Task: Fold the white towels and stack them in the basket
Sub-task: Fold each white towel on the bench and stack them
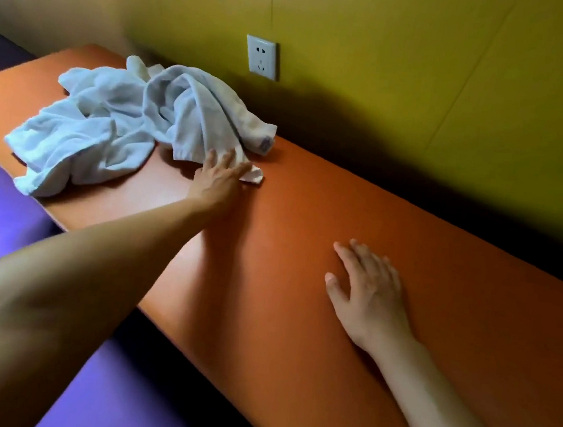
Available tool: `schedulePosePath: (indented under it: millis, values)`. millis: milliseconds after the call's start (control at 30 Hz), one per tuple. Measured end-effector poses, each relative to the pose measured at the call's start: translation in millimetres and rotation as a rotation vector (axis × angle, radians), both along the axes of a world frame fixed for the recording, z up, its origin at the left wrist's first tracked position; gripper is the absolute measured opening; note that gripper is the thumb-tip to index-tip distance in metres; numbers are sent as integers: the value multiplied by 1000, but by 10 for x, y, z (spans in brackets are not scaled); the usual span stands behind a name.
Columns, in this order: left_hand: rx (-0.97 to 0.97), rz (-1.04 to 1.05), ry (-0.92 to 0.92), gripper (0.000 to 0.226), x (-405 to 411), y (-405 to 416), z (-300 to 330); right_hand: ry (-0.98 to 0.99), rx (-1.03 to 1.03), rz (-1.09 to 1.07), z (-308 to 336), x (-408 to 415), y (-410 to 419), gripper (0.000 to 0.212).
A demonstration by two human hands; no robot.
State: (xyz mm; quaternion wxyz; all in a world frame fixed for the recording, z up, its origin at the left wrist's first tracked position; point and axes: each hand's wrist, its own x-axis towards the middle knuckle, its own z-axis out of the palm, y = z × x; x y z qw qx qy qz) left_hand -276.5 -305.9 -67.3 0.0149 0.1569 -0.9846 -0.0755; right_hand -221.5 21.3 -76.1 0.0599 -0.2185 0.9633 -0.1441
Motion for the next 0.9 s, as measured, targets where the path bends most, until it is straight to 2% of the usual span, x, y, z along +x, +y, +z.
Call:
schedulePosePath:
  millis: [133, 200, 400, 467, 600, 767, 833, 900]
  values:
    - [67, 10, 148, 26, -16, 90, 8, -13, -20, 7, -5, 8, 6, 60]
    - [70, 2, 192, 19, 96, 250, 95, -26, -34, 13, 20, 44, 1, 60]
    - [229, -122, 281, 18, 753, 940, 87, -94, -66, 11, 140, 310, 155, 59]
    - [228, -194, 298, 18, 1015, 1220, 56, -121, -79, 12, 201, 460, 281, 59]
    - [217, -253, 265, 19, 1455, 1746, 41, -194, -108, 1, 342, 769, 583, 67]
    - [349, -338, 158, 26, 1919, 2408, 261, -239, -170, -49, 426, 1108, 938, 78]
    - [462, -325, 124, 24, 2055, 2649, 365, -208, -240, -67, 449, 1222, 1046, 67]
    - [529, -346, 140, 19, 2178, 2854, 427, -193, -321, -93, 487, 1314, 1157, 45]
